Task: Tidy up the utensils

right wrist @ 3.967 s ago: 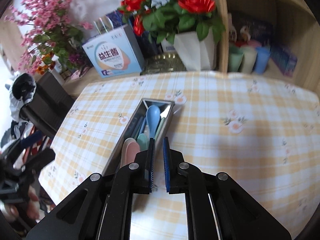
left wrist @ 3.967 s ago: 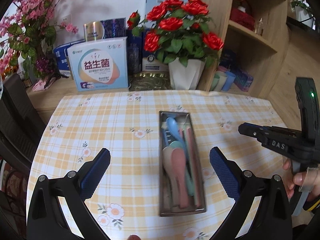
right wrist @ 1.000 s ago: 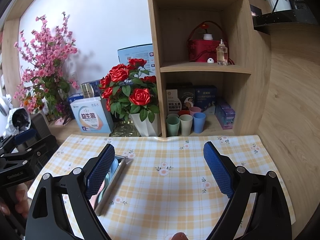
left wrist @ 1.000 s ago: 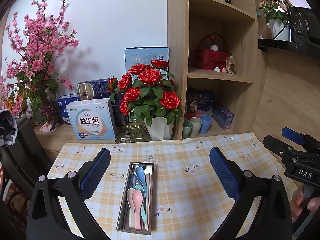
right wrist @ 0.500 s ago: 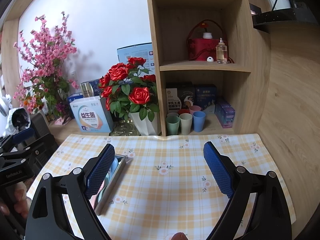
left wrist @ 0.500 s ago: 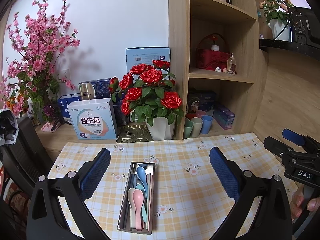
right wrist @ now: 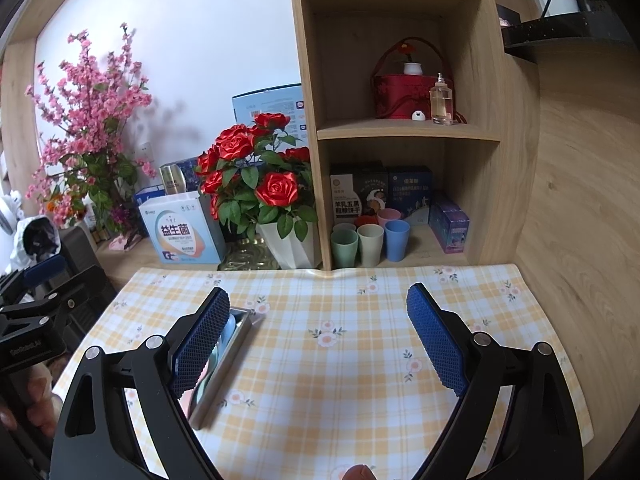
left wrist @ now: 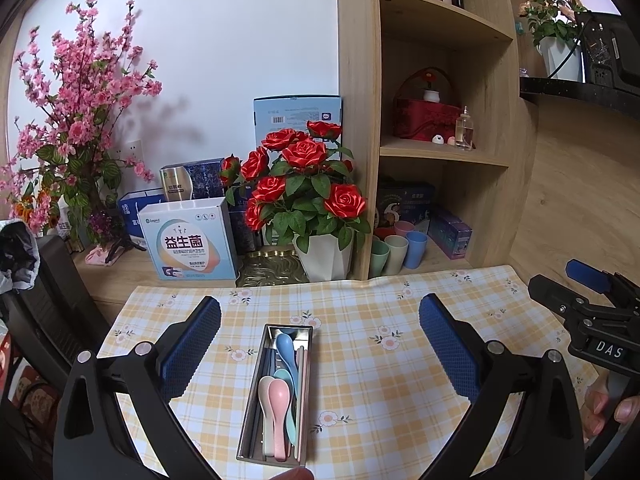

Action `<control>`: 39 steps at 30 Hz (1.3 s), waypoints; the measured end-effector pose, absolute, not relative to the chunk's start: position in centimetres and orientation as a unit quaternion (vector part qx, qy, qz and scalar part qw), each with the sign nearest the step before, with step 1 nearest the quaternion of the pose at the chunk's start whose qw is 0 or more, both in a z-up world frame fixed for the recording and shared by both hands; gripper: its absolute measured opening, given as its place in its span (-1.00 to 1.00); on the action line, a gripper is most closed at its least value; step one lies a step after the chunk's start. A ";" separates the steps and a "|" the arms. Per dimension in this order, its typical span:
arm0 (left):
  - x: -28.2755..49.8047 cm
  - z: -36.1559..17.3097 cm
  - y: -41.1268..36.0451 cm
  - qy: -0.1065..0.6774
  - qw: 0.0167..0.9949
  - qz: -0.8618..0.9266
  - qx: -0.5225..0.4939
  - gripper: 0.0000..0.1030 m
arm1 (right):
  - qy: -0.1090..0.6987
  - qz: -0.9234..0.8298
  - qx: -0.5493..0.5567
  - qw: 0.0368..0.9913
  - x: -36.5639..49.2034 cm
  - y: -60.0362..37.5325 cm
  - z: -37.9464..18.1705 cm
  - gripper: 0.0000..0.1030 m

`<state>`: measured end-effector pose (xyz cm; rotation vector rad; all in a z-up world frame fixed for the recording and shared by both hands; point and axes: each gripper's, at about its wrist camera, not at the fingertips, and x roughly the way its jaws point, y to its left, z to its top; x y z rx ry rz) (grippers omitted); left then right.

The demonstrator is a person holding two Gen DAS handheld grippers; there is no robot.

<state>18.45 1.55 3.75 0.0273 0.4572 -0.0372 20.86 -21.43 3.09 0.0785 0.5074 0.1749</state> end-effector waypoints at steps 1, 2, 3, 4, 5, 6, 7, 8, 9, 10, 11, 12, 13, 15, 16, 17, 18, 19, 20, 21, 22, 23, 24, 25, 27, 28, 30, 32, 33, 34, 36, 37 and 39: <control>18.5 3.8 1.6 0.226 0.974 -0.018 0.014 0.88 | 0.251 0.086 0.039 0.964 20.9 -21.5 3.1 0.69; 18.5 3.8 1.6 0.227 0.974 -0.018 0.014 0.88 | 0.251 0.086 0.039 0.963 20.8 -21.4 3.1 0.69; 18.5 3.7 1.6 0.227 0.974 -0.018 0.014 0.88 | 0.251 0.086 0.039 0.963 20.9 -21.4 3.1 0.69; 18.5 3.7 1.6 0.227 0.974 -0.018 0.014 0.88 | 0.251 0.086 0.039 0.963 20.9 -21.5 3.1 0.69; 18.5 3.8 1.6 0.227 0.974 -0.018 0.014 0.88 | 0.251 0.086 0.039 0.963 20.9 -21.5 3.1 0.69; 18.5 3.7 1.6 0.227 0.974 -0.018 0.014 0.88 | 0.251 0.086 0.039 0.963 20.9 -21.5 3.1 0.69; 18.4 3.8 1.5 0.227 0.974 -0.018 0.013 0.88 | 0.251 0.087 0.039 0.963 20.8 -21.4 3.1 0.69; 18.5 3.8 1.5 0.227 0.974 -0.018 0.014 0.88 | 0.251 0.086 0.039 0.963 20.9 -21.5 3.1 0.69; 18.5 3.8 1.5 0.227 0.974 -0.018 0.014 0.88 | 0.251 0.086 0.039 0.963 20.9 -21.5 3.1 0.69; 18.4 3.8 1.5 0.227 0.974 -0.018 0.014 0.88 | 0.251 0.086 0.039 0.963 20.9 -21.5 3.1 0.69; 18.4 3.8 1.5 0.227 0.974 -0.017 0.014 0.88 | 0.251 0.086 0.039 0.963 20.9 -21.5 3.1 0.69; 18.4 3.7 1.5 0.228 0.973 -0.017 0.014 0.88 | 0.251 0.086 0.039 0.963 20.9 -21.4 3.1 0.69; 18.4 3.8 1.5 0.227 0.974 -0.017 0.014 0.88 | 0.251 0.086 0.039 0.963 20.9 -21.5 3.1 0.69; 18.4 3.7 1.6 0.228 0.974 -0.018 0.014 0.88 | 0.251 0.086 0.039 0.963 20.9 -21.5 3.1 0.69; 18.4 3.7 1.6 0.228 0.973 -0.017 0.013 0.88 | 0.251 0.086 0.039 0.963 20.9 -21.5 3.2 0.69; 18.4 3.7 1.6 0.228 0.974 -0.018 0.014 0.88 | 0.251 0.086 0.039 0.963 20.9 -21.5 3.2 0.69; 18.4 3.7 1.6 0.228 0.973 -0.018 0.014 0.88 | 0.251 0.086 0.039 0.963 20.9 -21.5 3.1 0.69; 18.4 3.7 1.6 0.228 0.973 -0.017 0.014 0.88 | 0.251 0.085 0.040 0.963 20.9 -21.5 3.1 0.69; 18.4 3.6 1.6 0.228 0.973 -0.017 0.014 0.88 | 0.251 0.085 0.040 0.963 20.9 -21.5 3.1 0.69; 18.3 3.6 1.6 0.229 0.973 -0.018 0.014 0.88 | 0.252 0.084 0.041 0.963 20.8 -21.5 2.8 0.69; 18.3 3.5 1.7 0.230 0.973 -0.018 0.013 0.88 | 0.252 0.083 0.041 0.963 20.8 -21.5 2.8 0.69; 18.3 3.5 1.7 0.230 0.973 -0.018 0.013 0.88 | 0.253 0.082 0.042 0.963 20.7 -21.6 2.7 0.69; 18.3 3.5 1.7 0.230 0.973 -0.018 0.013 0.88 | 0.253 0.081 0.043 0.963 20.7 -21.6 2.6 0.69; 18.3 3.5 1.7 0.230 0.973 -0.018 0.013 0.88 | 0.253 0.081 0.043 0.963 20.6 -21.6 2.6 0.69; 18.2 3.4 1.7 0.229 0.973 -0.018 0.013 0.88 | 0.254 0.080 0.044 0.963 20.5 -21.6 2.5 0.69; 18.3 3.5 1.7 0.230 0.973 -0.018 0.013 0.88 | 0.254 0.080 0.045 0.963 20.4 -21.5 2.4 0.69; 18.3 3.4 1.7 0.230 0.973 -0.018 0.013 0.88 | 0.255 0.079 0.045 0.963 20.5 -21.6 2.5 0.69; 18.3 3.4 1.7 0.231 0.973 -0.018 0.013 0.88 | 0.255 0.079 0.045 0.963 20.4 -21.5 2.5 0.69; 18.3 3.3 1.7 0.231 0.973 -0.017 0.013 0.88 | 0.255 0.079 0.045 0.963 20.6 -21.6 2.5 0.69; 18.3 3.3 1.7 0.232 0.973 -0.018 0.013 0.88 | 0.255 0.079 0.045 0.963 20.5 -21.5 2.5 0.69; 18.3 3.3 1.7 0.231 0.973 -0.017 0.013 0.88 | 0.255 0.079 0.045 0.963 20.6 -21.6 2.6 0.69; 18.3 3.3 1.7 0.232 0.973 -0.017 0.013 0.88 | 0.255 0.078 0.046 0.963 20.5 -21.6 2.6 0.69; 18.3 3.3 1.7 0.232 0.973 -0.018 0.013 0.88 | 0.256 0.078 0.046 0.962 20.4 -21.5 2.5 0.69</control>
